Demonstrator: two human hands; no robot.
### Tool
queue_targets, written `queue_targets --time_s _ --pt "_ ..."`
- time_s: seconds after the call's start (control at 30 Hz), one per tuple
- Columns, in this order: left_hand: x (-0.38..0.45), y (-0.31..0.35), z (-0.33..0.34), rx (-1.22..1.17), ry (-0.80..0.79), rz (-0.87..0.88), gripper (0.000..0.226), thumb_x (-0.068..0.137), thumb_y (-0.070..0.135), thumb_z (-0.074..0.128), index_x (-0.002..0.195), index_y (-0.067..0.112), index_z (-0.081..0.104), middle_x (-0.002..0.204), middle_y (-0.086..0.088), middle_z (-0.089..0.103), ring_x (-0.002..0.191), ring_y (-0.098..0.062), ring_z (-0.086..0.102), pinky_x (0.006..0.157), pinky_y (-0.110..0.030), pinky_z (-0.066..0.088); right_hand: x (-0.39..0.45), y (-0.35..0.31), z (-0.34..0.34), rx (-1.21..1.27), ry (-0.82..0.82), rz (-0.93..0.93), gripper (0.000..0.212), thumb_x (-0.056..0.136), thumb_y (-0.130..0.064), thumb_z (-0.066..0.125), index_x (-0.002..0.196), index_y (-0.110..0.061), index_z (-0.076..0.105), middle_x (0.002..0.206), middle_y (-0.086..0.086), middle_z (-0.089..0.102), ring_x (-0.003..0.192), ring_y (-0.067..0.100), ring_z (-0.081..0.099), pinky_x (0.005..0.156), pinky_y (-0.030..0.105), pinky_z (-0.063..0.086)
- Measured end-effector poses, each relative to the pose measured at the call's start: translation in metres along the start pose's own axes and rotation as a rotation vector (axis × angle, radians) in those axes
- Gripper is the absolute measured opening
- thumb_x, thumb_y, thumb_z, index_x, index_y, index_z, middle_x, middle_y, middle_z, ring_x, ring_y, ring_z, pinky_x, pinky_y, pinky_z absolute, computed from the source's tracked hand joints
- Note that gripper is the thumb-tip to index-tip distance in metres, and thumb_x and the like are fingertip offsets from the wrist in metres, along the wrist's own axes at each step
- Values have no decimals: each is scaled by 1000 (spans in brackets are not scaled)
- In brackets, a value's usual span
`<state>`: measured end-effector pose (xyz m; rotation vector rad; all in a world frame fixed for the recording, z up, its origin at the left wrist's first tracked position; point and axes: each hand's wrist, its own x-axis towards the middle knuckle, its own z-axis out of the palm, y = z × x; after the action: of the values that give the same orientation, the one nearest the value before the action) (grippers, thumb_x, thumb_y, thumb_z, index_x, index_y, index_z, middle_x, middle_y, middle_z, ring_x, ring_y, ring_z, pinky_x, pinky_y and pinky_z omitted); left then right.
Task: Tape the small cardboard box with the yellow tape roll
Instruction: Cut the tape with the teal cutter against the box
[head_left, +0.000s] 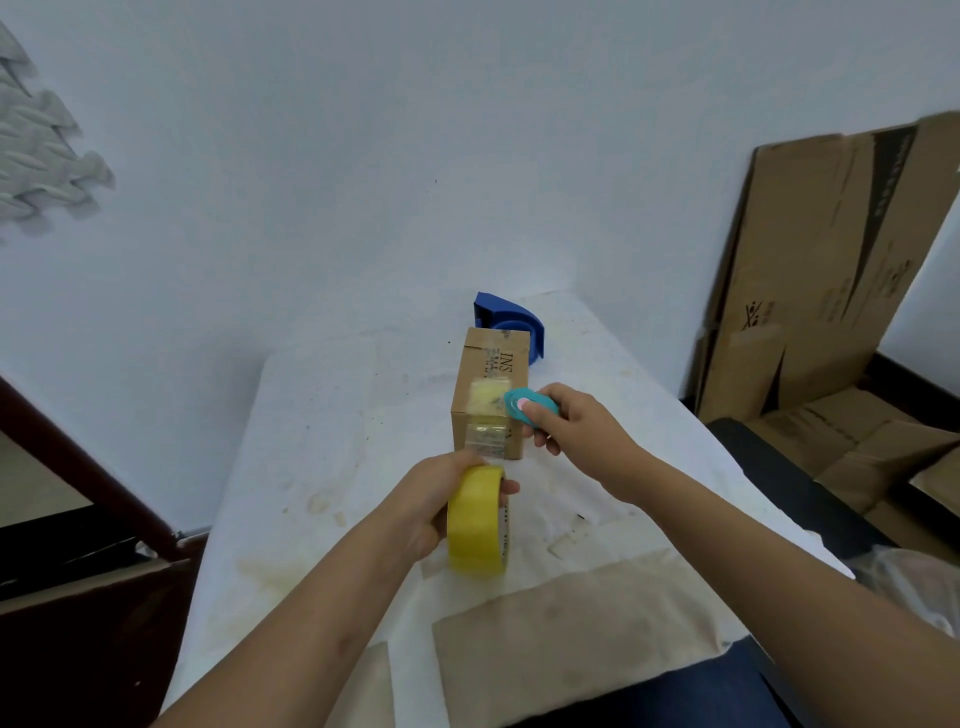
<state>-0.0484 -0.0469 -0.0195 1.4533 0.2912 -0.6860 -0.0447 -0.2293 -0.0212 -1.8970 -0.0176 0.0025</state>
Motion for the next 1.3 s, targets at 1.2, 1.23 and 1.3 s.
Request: queue_targets --time_s 1.2,1.23,1.3 --pt "-3 -4 -2 3 -8 55 32 95 22 54 123 8 56 94 -17 78 67 -20 72 68 -33 58 20 -31 24 -1096 -270 -289 26 98 -35 45 102 -13 57 103 8 60 82 17 51 71 28 42" --pt "-2 -4 -2 1 -7 54 32 95 22 54 124 8 56 93 -17 78 67 -20 72 67 -32 58 21 -32 25 -1101 -271 -290 26 98 -35 45 103 -12 57 104 9 61 83 18 51 72 29 43" --pt "-2 -4 -1 -2 -7 53 31 95 22 54 123 8 57 92 -16 78 66 -20 73 65 -32 59 21 -33 26 -1120 -280 -288 26 98 -34 46 105 -12 58 106 10 62 86 20 55 75 31 46"
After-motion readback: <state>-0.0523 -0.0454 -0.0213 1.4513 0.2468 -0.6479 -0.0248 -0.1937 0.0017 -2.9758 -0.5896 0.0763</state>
